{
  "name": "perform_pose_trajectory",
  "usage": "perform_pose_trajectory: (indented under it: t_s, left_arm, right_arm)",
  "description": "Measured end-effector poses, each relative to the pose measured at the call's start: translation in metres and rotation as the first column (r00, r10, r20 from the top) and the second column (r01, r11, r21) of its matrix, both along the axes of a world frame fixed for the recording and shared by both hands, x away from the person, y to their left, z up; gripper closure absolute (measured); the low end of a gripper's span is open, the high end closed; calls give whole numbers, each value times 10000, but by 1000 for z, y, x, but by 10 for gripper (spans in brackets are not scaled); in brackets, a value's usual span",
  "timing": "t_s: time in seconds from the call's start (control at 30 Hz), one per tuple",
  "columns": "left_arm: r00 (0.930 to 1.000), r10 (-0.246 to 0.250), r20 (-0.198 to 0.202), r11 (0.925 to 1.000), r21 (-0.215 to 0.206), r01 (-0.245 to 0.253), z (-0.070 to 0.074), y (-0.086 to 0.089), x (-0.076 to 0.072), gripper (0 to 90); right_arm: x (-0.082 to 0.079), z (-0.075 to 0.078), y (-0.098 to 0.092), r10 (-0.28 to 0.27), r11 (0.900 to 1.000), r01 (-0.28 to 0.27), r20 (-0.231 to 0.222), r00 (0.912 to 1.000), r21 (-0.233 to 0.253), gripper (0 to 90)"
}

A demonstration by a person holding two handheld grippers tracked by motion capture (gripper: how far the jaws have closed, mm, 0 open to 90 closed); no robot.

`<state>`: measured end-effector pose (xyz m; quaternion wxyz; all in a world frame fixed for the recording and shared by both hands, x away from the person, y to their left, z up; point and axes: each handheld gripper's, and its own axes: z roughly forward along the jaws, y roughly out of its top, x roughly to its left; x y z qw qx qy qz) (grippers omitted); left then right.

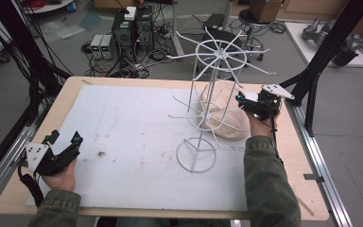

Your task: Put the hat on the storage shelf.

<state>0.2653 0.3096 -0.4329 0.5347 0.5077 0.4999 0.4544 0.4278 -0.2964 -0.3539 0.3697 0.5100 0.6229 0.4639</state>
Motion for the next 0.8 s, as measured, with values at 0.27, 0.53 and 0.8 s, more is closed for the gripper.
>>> perform_pose_trajectory:
  t_s: [0.27,0.53,0.8]
  left_arm:
    - [10000,21,0,10000,22,-21,0,0,1,265]
    - [10000,-24,-24,10000,72,25,-1,-1,2,266]
    - [10000,-51,-57,10000,76,52,-1,-1,4,265]
  right_arm:
    - [21,-2,3,68,9999,-72,-402,9992,-95,71]
    - [40,-9,-1,73,10000,-76,-1280,9917,-16,72]
    - [59,-23,-7,-77,9999,55,-2019,9794,-116,118]
